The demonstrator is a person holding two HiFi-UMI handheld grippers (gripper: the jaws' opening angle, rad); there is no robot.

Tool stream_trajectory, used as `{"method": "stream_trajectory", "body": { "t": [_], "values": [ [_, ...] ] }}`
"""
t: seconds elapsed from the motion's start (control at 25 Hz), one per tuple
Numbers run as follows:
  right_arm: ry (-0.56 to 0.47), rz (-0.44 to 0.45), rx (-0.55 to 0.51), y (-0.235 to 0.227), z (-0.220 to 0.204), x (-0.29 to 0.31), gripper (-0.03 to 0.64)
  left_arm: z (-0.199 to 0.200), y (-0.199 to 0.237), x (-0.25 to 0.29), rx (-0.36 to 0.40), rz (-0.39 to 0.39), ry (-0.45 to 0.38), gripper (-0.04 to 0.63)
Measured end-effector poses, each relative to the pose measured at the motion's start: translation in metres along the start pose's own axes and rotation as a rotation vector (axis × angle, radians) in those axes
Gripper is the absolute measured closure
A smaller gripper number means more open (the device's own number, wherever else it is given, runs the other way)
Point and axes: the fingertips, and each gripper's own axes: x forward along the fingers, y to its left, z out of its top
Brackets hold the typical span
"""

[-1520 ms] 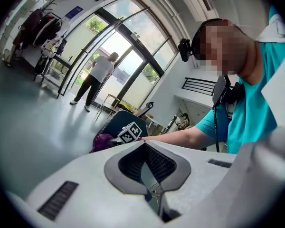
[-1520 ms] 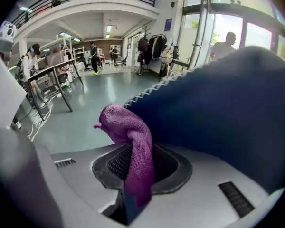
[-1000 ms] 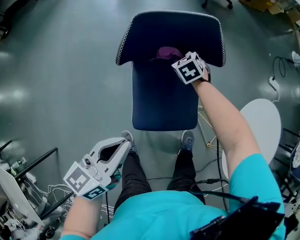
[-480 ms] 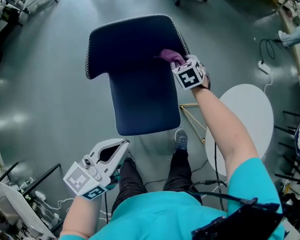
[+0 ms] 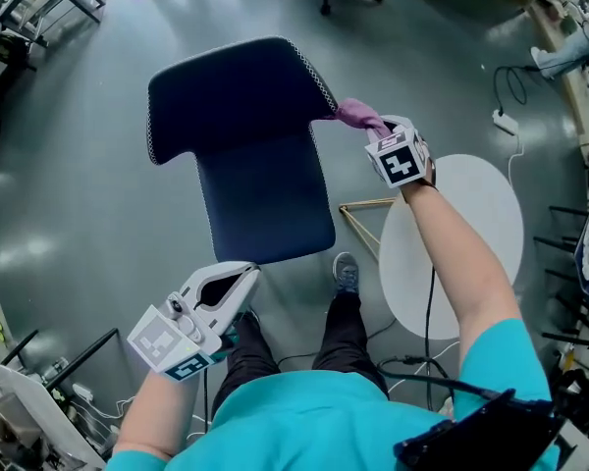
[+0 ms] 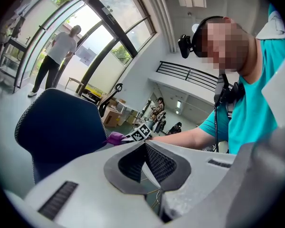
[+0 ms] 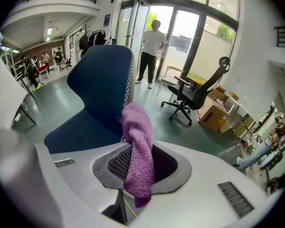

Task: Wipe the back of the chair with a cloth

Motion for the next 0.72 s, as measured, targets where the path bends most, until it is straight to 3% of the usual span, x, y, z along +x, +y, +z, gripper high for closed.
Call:
{"method": "stream_trajectory", "body": {
  "t": [0.2,0.44,0.72],
  "values": [
    [-0.010,0.111,-0.138,0.042,0.007,-0.017,0.532,-0.002,0.015,-0.016,-0.008,0.048,-0.022,0.592],
    [-0.049,0.347,-0.275,0.170,0.039,0.006,0.531,-0.010,0.042,-0.068,-0.036,0.129,-0.059,0.592],
    [-0.061,0.476,-0.362,0.323,0.097,0.073,0.531,-0.031,0.093,-0.171,-0.073,0.251,-0.097,0.592]
  ]
}}
